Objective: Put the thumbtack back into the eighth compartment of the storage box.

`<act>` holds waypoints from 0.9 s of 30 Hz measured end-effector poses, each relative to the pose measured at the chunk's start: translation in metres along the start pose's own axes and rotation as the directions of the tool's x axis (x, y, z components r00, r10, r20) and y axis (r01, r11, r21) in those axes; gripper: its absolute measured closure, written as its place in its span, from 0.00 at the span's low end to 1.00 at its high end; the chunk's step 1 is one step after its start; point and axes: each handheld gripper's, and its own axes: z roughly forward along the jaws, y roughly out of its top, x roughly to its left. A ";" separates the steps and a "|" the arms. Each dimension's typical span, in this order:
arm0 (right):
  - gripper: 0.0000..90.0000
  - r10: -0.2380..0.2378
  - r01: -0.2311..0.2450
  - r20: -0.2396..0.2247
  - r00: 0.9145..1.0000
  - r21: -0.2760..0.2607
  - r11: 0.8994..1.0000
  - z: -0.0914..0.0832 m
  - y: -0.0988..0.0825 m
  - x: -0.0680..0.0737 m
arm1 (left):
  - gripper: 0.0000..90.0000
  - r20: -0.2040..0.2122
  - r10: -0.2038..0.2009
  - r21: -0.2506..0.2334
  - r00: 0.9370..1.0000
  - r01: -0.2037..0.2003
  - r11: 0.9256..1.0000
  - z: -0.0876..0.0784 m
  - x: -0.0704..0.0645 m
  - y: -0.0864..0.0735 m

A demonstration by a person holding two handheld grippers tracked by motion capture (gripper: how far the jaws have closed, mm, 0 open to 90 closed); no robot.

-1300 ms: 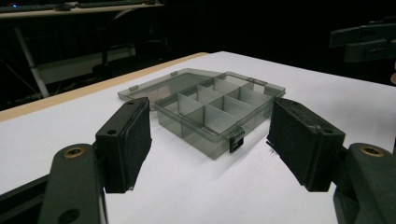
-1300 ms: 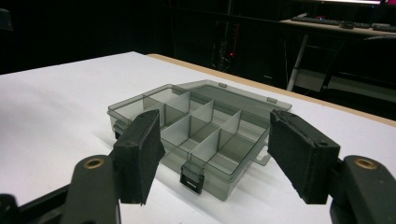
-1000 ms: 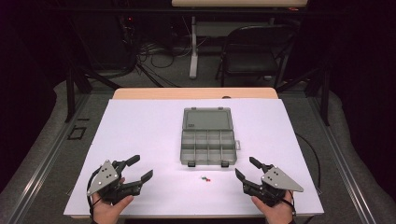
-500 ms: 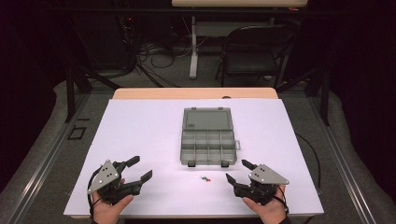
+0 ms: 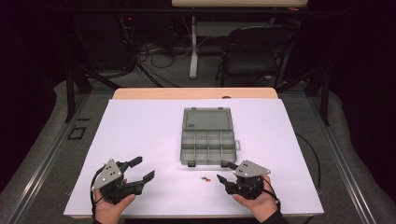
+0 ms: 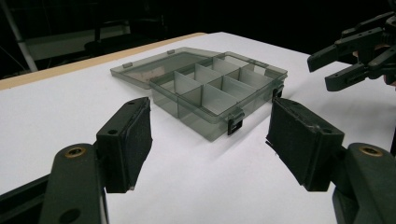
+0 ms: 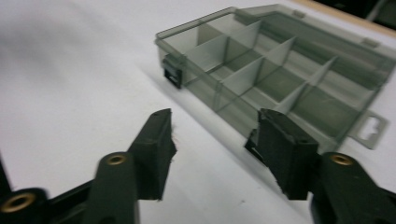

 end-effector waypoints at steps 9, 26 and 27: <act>0.53 -0.014 0.014 -0.035 0.999 0.014 1.000 0.010 0.007 0.005 | 0.34 0.017 -0.002 0.018 1.000 0.001 1.000 0.002 0.000 -0.001; 0.64 -0.018 0.023 -0.056 0.998 0.099 0.995 0.035 0.013 0.010 | 0.34 0.021 -0.002 0.039 1.000 0.001 0.999 0.005 0.000 -0.003; 0.66 -0.018 0.025 -0.060 0.998 0.106 0.994 0.035 0.012 0.011 | 0.34 0.021 -0.002 0.041 1.000 0.001 0.999 0.005 0.000 -0.003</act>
